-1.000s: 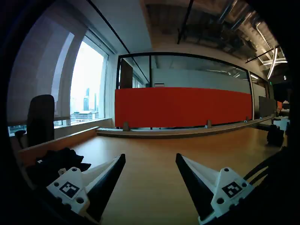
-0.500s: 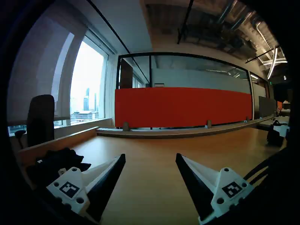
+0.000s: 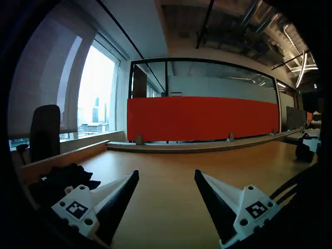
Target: Fold towel
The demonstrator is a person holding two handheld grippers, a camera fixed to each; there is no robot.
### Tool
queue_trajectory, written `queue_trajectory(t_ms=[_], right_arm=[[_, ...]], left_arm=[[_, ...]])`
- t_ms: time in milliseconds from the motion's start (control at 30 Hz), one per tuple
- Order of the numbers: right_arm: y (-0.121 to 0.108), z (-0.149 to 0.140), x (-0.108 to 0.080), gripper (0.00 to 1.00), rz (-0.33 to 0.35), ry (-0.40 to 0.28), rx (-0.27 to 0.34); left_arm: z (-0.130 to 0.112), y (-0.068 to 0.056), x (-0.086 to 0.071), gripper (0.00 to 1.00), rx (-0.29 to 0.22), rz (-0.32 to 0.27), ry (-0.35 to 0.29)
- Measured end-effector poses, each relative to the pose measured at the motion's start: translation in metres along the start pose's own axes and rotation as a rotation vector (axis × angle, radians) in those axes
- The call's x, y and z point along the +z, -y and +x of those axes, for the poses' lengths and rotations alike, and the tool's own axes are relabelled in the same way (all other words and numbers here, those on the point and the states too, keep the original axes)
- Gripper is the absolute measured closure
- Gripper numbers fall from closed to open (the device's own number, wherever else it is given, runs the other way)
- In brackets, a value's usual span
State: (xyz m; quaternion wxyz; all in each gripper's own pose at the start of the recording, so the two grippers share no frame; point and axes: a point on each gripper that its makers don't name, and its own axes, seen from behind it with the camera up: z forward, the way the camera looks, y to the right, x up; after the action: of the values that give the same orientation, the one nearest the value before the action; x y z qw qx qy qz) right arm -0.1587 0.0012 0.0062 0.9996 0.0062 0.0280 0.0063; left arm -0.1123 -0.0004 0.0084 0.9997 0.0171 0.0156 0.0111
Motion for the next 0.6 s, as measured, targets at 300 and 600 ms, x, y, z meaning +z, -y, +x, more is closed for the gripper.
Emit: queue_trajectory(t_ms=[300,600], right_arm=[[0.0002,-0.0018,-0.0004,0.05,0.002,0.000,0.000],[0.0004,-0.0025,-0.0004,0.02,0.002,0.002,0.001]], left_arm=[[0.0003,-0.0005,0.0004,0.00,0.000,0.000,0.000],[0.0007,-0.0007,0.0001,0.00,0.000,0.000,0.000]])
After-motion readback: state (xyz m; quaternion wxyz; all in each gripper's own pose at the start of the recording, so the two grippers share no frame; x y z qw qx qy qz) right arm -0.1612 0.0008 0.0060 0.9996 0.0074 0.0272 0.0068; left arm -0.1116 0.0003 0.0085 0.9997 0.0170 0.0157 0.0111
